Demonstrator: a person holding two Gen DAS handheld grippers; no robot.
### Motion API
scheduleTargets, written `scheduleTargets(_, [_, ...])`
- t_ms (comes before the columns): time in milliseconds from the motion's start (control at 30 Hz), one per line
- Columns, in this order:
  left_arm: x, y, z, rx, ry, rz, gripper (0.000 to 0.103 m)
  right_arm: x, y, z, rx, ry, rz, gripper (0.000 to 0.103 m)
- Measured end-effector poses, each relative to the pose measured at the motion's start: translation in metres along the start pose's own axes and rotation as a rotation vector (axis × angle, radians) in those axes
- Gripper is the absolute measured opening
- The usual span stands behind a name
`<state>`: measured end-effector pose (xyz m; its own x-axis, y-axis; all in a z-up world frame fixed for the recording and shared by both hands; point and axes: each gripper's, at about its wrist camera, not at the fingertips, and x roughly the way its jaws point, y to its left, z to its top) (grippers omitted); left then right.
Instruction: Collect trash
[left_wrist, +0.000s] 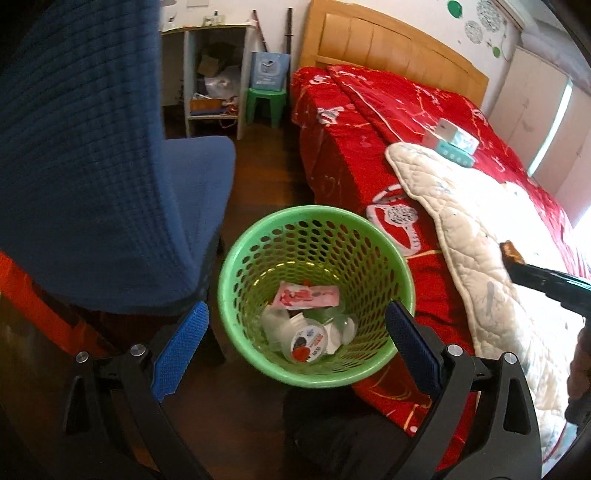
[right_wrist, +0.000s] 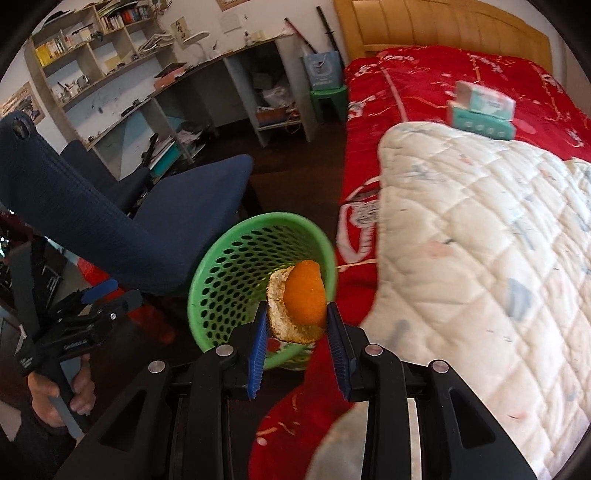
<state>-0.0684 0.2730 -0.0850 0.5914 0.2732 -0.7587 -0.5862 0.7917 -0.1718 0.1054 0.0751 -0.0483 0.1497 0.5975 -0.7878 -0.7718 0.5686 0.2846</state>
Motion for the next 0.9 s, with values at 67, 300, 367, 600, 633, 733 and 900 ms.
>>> scheduleTargets(67, [-0.002,0.005,-0.002,-0.008,-0.001,0.005,0.095,0.012,0.01,0.003,-0.007,0.011,0.013,0.031])
scheduleTargets(300, [-0.006,0.018,-0.004,-0.036,-0.006,0.012,0.095,0.044,0.034,0.014,-0.006,0.039,0.046,0.032])
scheduleTargets(367, [-0.007,0.02,-0.004,-0.038,-0.01,0.016,0.095,0.053,0.04,0.015,0.001,0.045,0.056,0.034])
scheduleTargets(600, [-0.01,0.026,-0.006,-0.058,-0.005,0.016,0.095,0.063,0.049,0.016,0.033,0.041,0.097,0.049])
scheduleTargets(633, [-0.011,0.025,-0.007,-0.058,-0.005,0.016,0.095,0.062,0.05,0.016,0.037,0.038,0.096,0.049])
scheduleTargets(733, [-0.012,0.02,-0.006,-0.051,-0.008,0.014,0.095,0.056,0.048,0.013,0.047,0.031,0.099,0.051])
scheduleTargets(900, [-0.018,0.005,-0.004,-0.027,-0.019,0.001,0.095,0.031,0.036,0.007,0.054,0.001,0.065,0.063])
